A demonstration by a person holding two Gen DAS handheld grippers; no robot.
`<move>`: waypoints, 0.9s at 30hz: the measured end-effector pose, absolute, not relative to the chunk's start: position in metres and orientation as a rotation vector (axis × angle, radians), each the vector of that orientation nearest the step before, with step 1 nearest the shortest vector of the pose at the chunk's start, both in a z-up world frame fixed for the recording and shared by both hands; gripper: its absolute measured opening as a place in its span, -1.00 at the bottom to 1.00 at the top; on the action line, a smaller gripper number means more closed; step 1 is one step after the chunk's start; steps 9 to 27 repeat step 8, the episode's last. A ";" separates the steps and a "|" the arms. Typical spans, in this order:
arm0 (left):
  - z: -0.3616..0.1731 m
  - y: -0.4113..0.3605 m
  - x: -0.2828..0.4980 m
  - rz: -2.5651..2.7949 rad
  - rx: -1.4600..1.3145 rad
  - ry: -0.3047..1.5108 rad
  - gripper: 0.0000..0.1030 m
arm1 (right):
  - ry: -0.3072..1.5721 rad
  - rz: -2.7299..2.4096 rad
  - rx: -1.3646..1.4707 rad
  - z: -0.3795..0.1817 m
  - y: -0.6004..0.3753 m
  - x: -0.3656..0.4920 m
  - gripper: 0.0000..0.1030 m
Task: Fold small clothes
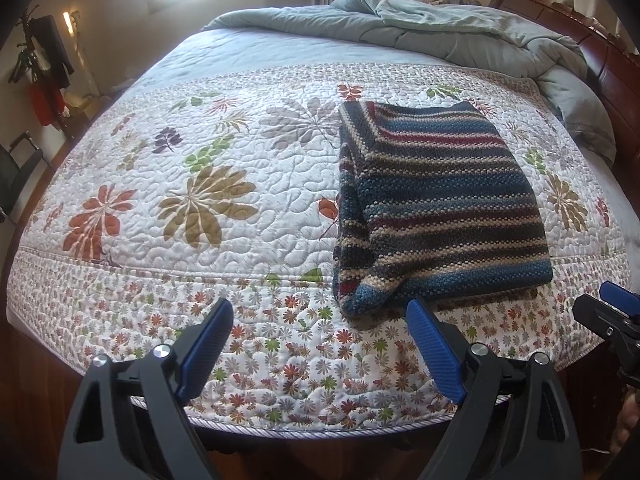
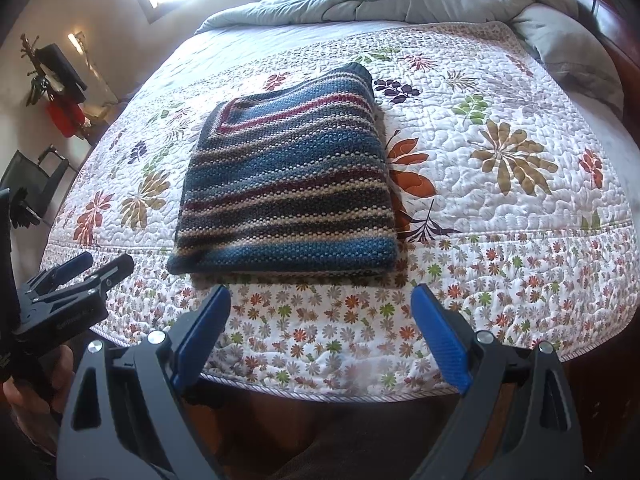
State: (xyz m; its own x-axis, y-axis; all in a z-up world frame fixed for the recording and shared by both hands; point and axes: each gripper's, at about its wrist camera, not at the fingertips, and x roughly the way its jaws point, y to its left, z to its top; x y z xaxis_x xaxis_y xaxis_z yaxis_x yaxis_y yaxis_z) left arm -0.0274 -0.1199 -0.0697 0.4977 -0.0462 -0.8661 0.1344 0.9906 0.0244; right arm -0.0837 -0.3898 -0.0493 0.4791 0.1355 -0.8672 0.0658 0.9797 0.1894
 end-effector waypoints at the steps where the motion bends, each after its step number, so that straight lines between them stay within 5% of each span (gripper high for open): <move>1: -0.070 -0.120 -0.027 -0.110 0.091 1.046 0.75 | 1.073 0.043 0.210 -0.049 -0.390 -0.084 0.77; 27: -0.069 -0.117 -0.026 -0.106 0.084 1.054 0.75 | 1.074 0.048 0.216 -0.049 -0.389 -0.083 0.77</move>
